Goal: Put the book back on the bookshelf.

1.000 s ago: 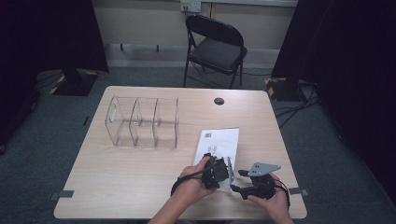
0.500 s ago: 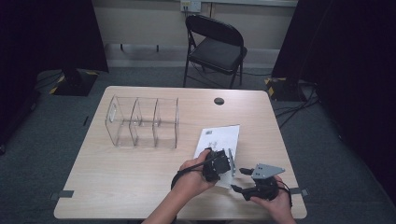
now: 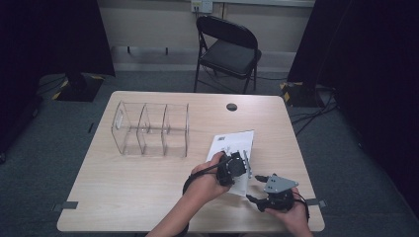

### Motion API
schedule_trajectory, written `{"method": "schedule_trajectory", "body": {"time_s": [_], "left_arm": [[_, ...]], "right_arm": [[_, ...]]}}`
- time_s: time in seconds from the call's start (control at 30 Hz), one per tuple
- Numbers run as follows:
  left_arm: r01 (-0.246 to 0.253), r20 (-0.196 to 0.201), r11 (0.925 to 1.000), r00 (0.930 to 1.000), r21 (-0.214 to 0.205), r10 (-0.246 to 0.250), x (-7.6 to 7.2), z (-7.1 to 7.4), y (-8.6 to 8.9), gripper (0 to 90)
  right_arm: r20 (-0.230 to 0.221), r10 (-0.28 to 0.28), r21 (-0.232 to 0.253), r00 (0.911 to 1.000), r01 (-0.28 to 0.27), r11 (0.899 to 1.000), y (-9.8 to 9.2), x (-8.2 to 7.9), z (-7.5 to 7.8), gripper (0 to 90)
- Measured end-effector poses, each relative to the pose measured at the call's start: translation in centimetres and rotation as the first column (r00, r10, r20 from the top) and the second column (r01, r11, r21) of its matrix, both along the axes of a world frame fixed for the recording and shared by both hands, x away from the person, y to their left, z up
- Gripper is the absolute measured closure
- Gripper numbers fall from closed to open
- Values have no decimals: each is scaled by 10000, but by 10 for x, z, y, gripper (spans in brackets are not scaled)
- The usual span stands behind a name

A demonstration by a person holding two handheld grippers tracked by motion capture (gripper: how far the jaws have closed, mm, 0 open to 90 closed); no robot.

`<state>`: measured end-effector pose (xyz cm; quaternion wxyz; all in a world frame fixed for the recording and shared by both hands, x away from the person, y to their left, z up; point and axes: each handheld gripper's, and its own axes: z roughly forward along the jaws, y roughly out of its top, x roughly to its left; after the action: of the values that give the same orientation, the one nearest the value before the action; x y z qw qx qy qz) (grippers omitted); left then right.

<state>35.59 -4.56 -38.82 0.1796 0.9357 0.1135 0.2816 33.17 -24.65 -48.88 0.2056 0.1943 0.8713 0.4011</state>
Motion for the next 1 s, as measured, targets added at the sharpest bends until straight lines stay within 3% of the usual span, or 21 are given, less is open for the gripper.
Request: {"method": "schedule_trajectory", "body": {"time_s": [0.03, 0.3, 0.43, 0.5, 0.63, 0.73, 0.77, 0.87, 1.0], "left_arm": [[-56, 45, 10000, 10000, -5, 56, 0, 1, 0, 513], [-141, -88, 9999, 9999, 99, 142, -2, 4, -7, 515], [-216, -287, 9994, 9993, 287, 225, -4, 9, -11, 515], [-123, -223, 9999, 9997, 69, 125, -5, 9, -13, 516], [-178, -298, 9997, 9994, 162, 183, -6, 11, -15, 516], [-161, -403, 9998, 9990, 151, 167, -7, 13, -18, 515], [-161, -403, 9998, 9990, 151, 167, -7, 13, -18, 516], [-143, -388, 9994, 9991, 323, 155, -9, 14, -19, 517], [-151, -411, 9996, 9990, 219, 160, -8, 14, -19, 516]], "right_arm": [[218, -77, -90, 9997, 79, 9999, 2, 1, 0, 256], [635, -149, -166, 9979, 160, 9997, 10, 5, -2, 257], [1159, -152, -300, 9931, 188, 9994, 15, 6, 0, 257], [1233, -145, -395, 9923, 195, 9990, 16, 6, 1, 257], [1497, -33, -539, 9887, 115, 9985, 16, 6, 2, 259], [2043, 250, -795, 9786, -89, 9968, 19, 4, 5, 261], [2043, 250, -795, 9786, -89, 9968, 19, 4, 5, 261], [2559, 793, -1135, 9634, -516, 9922, 22, 1, 8, 321], [2690, 997, -1335, 9580, -654, 9889, 23, 0, 9, 380]]}}
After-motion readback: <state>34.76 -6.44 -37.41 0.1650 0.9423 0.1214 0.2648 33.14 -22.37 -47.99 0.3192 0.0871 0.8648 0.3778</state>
